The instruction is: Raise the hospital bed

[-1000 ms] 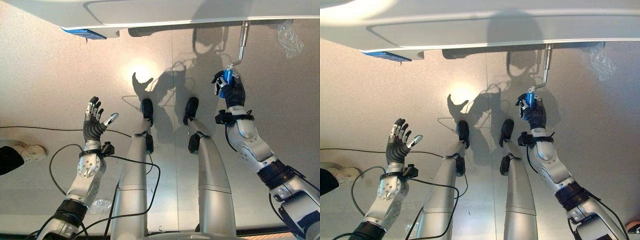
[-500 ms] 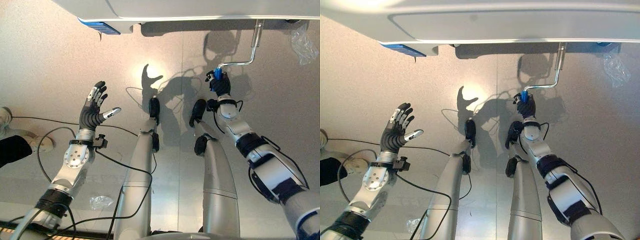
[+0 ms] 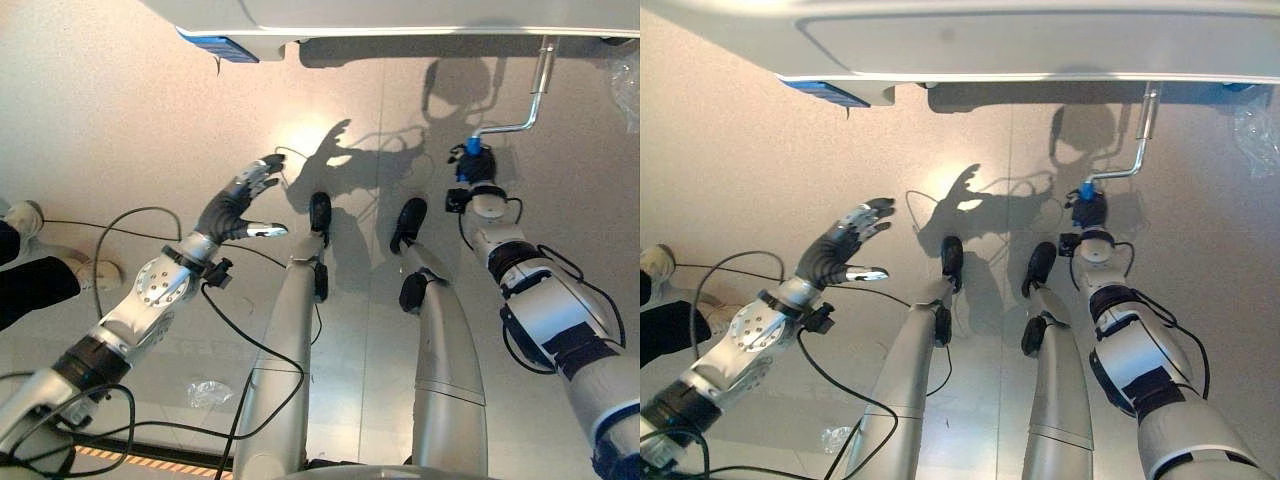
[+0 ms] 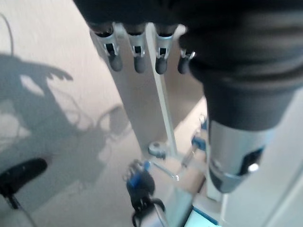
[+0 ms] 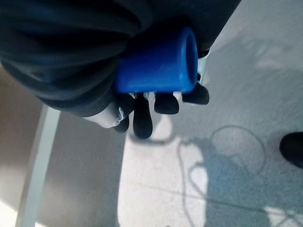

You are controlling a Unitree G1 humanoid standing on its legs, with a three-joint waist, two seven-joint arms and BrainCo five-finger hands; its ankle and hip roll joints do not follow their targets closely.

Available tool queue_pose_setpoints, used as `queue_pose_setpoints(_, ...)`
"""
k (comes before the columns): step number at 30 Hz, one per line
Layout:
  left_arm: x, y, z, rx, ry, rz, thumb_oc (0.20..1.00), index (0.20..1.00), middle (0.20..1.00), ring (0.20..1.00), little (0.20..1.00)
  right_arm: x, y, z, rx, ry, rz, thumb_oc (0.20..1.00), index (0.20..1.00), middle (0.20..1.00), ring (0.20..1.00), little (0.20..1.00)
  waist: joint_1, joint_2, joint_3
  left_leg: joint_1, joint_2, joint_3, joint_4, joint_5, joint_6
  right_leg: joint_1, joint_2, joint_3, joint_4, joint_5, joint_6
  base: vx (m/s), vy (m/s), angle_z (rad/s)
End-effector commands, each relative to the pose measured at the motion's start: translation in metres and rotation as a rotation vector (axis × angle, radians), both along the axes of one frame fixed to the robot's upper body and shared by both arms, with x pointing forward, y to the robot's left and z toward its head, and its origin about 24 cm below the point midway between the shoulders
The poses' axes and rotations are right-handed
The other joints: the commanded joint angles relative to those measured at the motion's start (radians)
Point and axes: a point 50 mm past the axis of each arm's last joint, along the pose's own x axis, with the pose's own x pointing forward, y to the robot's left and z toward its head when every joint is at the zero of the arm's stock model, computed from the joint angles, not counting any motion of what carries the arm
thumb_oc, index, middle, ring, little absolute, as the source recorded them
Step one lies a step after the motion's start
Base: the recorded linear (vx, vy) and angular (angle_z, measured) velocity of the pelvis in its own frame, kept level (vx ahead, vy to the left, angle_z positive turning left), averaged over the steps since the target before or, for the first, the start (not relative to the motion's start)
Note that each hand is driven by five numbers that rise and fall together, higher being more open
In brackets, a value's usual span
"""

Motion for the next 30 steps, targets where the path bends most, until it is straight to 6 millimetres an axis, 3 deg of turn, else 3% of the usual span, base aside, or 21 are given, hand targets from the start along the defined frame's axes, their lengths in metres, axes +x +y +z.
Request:
queue_pose_setpoints(1, -0.021, -0.032, 0.004, 0.019, 0.021, -0.249, 1.0, 1.0, 1.0, 1.0, 1.0, -0.038, -0.093, -0.017, 0.063, 0.068, -0.271, 0.2, 0.2, 0.2, 0.2, 0.2, -0.017, 0.083, -0.025, 0.025, -0.058, -0.016, -0.071, 0.018, -0.022, 0.023, -0.021, 0.014, 0.051, -0.009, 0.051, 0.01, -0.001, 0.23)
queue_pose_setpoints(6, -0.021, -0.032, 0.004, 0.019, 0.021, -0.25, 1.0, 1.0, 1.0, 1.0, 1.0, -0.038, -0.093, -0.017, 0.063, 0.068, -0.271, 0.2, 0.2, 0.2, 0.2, 0.2, -0.017, 0.084, -0.025, 0.025, -0.058, -0.016, -0.071, 0.018, -0.022, 0.023, -0.021, 0.014, 0.051, -0.009, 0.051, 0.0, 0.0, 0.01)
queue_pose_setpoints(7, -0.021, -0.028, 0.005, 0.044, 0.017, -0.239, 1.0, 1.0, 1.0, 1.0, 1.0, -0.068, -0.136, -0.027, 0.091, 0.092, -0.413, 0.2, 0.2, 0.2, 0.2, 0.2, -0.038, 0.082, -0.025, 0.025, -0.058, -0.014, -0.07, 0.018, -0.023, 0.021, -0.019, 0.018, 0.053, -0.009, 0.05, 0.0, 0.0, 0.0)
queue_pose_setpoints(8, -0.021, -0.029, 0.008, 0.041, 0.013, -0.244, 1.0, 1.0, 1.0, 1.0, 1.0, -0.093, -0.164, -0.034, 0.111, 0.106, -0.51, 0.2, 0.2, 0.2, 0.2, 0.2, -0.04, 0.083, -0.025, 0.029, -0.057, -0.015, -0.074, 0.018, -0.023, 0.024, -0.019, 0.019, 0.054, -0.013, 0.049, 0.0, 0.0, 0.0)
queue_pose_setpoints(9, -0.021, -0.029, 0.008, 0.042, 0.013, -0.247, 1.0, 1.0, 1.0, 1.0, 1.0, -0.094, -0.165, -0.034, 0.112, 0.106, -0.512, 0.2, 0.2, 0.2, 0.2, 0.2, -0.038, 0.083, -0.025, 0.03, -0.057, -0.015, -0.074, 0.018, -0.023, 0.025, -0.019, 0.019, 0.054, -0.013, 0.049, 0.01, -0.028, 0.03)
queue_pose_setpoints(12, -0.021, -0.027, 0.007, 0.054, 0.022, -0.237, 1.0, 1.0, 1.0, 1.0, 1.0, -0.12, -0.193, -0.03, 0.135, 0.09, -0.643, 0.2, 0.2, 0.2, 0.2, 0.2, -0.043, 0.085, -0.025, 0.031, -0.059, -0.013, -0.073, 0.016, -0.023, 0.025, -0.017, 0.022, 0.058, -0.016, 0.048, 0.0, -0.014, 0.06)
queue_pose_setpoints(16, -0.021, -0.026, 0.007, 0.054, 0.022, -0.227, 1.0, 1.0, 1.0, 1.0, 1.0, -0.132, -0.207, -0.021, 0.094, 0.076, -0.707, 0.2, 0.2, 0.2, 0.2, 0.2, -0.048, 0.086, -0.025, 0.036, -0.058, -0.013, -0.074, 0.017, -0.023, 0.027, -0.017, 0.026, 0.058, -0.015, 0.048, 0.0, -0.002, 0.02)
queue_pose_setpoints(23, -0.022, -0.023, 0.004, 0.042, 0.028, -0.195, 1.0, 1.0, 1.0, 1.0, 1.0, -0.135, -0.21, -0.013, 0.105, -0.008, -0.731, 0.2, 0.2, 0.2, 0.2, 0.2, -0.057, 0.079, -0.025, 0.038, -0.057, -0.013, -0.072, 0.017, -0.025, 0.028, -0.013, 0.028, 0.056, -0.014, 0.05, 0.0, -0.004, 0.02)
queue_pose_setpoints(25, -0.022, -0.022, 0.004, 0.043, 0.025, -0.184, 1.0, 1.0, 1.0, 1.0, 1.0, -0.132, -0.206, -0.016, 0.098, 0.001, -0.711, 1.0, 1.0, 1.0, 1.0, 1.0, -0.059, 0.075, -0.025, 0.039, -0.056, -0.013, -0.074, 0.018, -0.026, 0.028, -0.013, 0.026, 0.056, -0.012, 0.051, 0.0, -0.006, -0.04)
queue_pose_setpoints(30, -0.02, -0.019, 0.004, -0.014, 0.012, -0.158, 1.0, 1.0, 1.0, 1.0, 1.0, -0.123, -0.189, -0.04, 0.132, 0.042, -0.634, 1.0, 1.0, 1.0, 1.0, 1.0, -0.058, 0.069, -0.025, 0.043, -0.054, -0.017, -0.075, 0.02, -0.025, 0.035, -0.012, 0.024, 0.055, -0.012, 0.051, 0.0, -0.018, -0.04)
